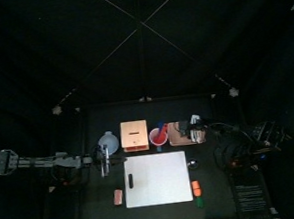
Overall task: Place sushi on board then cut the sushi with the knife then place the pieces on the plate
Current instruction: Place the sushi on the board
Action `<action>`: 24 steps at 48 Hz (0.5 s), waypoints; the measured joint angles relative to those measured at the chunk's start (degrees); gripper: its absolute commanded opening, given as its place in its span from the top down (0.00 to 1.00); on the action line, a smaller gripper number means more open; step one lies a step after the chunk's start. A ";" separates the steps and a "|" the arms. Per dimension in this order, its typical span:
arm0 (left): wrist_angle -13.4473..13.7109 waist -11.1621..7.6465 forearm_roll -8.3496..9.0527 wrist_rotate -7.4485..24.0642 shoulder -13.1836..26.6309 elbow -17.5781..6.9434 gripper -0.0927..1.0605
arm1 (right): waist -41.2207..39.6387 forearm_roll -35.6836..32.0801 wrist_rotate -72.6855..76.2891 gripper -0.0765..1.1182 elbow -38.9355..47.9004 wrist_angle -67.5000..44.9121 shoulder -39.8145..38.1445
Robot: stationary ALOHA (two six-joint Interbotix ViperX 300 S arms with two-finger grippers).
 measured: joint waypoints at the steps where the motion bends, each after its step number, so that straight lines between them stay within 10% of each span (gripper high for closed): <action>1: 0.00 0.00 0.00 0.09 0.00 0.00 0.93 | -0.18 0.62 -0.62 0.11 0.00 -0.18 0.53; 15: 0.00 -0.26 0.00 0.00 0.00 0.18 0.92 | -0.44 2.46 -1.93 0.14 -0.18 -2.72 5.71; 24: 0.00 -0.35 0.00 0.00 0.00 0.26 0.92 | -0.44 2.55 -1.93 0.34 -0.18 -2.81 5.80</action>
